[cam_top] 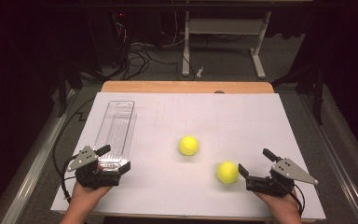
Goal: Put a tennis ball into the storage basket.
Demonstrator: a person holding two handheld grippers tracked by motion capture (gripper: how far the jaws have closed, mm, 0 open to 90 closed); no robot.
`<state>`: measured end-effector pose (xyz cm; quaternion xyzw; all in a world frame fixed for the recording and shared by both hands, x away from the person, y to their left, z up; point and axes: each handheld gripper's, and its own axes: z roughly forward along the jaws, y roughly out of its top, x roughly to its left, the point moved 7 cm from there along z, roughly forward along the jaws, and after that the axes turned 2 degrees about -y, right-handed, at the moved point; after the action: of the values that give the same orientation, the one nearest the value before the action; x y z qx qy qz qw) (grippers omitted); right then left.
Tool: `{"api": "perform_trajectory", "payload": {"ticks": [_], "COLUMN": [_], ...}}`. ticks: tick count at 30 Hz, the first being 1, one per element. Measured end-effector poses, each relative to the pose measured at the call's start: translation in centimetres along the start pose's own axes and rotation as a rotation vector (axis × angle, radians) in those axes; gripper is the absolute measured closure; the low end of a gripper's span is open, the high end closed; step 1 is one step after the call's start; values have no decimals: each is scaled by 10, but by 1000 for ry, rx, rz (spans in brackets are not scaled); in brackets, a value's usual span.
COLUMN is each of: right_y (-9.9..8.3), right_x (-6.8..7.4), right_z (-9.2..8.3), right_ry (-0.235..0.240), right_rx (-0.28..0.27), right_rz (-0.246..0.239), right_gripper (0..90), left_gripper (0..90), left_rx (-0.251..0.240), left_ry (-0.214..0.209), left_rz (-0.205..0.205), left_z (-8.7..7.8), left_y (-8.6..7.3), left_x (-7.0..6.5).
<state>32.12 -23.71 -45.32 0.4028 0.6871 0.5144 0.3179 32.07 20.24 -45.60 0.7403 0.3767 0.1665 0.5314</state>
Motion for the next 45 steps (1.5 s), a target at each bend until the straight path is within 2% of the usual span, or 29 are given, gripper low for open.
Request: {"api": "perform_trajectory", "payload": {"ticks": [12,28,39,45], "right_y": [1,1,1,1], "right_x": [0,0,0,0], "right_z": [-1,-1,0,0], "right_ry": [-2,-1,1,2], "right_rx": [-21,-23,-19,-19], "right_rz": [4,2,-7,-9], "right_gripper": [4,4,4,4], "left_gripper": [2,2,2,2], "left_rx": [-6,-10,-22,-26], "left_ry": [1,1,9,27], "left_rz": [-8,-16,-33,-41], "left_z": [-1,-3,-8,-14], "left_y": [1,1,3,3], "left_x": [1,2,7,13]}}
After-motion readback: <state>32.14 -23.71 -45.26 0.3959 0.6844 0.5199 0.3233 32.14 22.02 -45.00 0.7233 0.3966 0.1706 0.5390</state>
